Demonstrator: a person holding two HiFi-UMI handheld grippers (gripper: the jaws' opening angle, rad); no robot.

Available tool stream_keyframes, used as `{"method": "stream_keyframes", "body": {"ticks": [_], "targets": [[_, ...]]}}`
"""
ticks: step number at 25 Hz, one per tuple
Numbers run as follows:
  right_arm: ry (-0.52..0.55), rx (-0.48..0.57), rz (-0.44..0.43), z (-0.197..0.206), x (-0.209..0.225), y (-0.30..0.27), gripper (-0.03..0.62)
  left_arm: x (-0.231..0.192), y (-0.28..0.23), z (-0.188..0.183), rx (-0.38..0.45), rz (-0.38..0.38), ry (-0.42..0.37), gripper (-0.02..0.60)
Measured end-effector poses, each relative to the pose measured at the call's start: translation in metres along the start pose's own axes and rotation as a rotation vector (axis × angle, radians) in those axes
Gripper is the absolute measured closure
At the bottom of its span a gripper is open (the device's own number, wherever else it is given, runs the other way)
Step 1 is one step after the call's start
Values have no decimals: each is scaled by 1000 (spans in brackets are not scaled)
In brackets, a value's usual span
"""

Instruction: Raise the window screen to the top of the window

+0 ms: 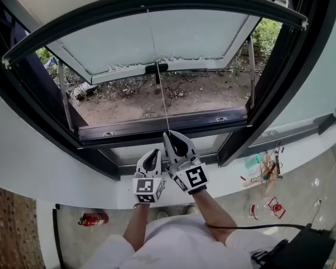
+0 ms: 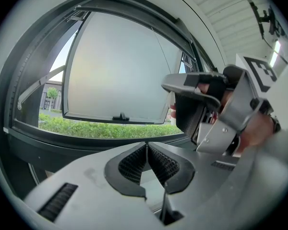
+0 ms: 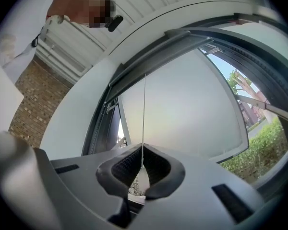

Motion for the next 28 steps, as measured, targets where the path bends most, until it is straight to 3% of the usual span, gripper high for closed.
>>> {"method": "stream_keyframes", "body": {"ticks": [9, 28], "targets": [[31, 72, -25, -30, 0, -20, 594, -8, -8, 5, -8, -9, 5, 568], [37, 378, -118, -144, 3, -84, 594, -31, -11, -2, 1, -57, -7, 568]]}}
Point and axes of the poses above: the fingertips, and each gripper's own axes: y backward along the fingers, x to its right, z out of its underside, the point moved 10 cm from there along y, backward along the fingers, and after that the axes turned 7 degrees about x, right-handed, at the moved point
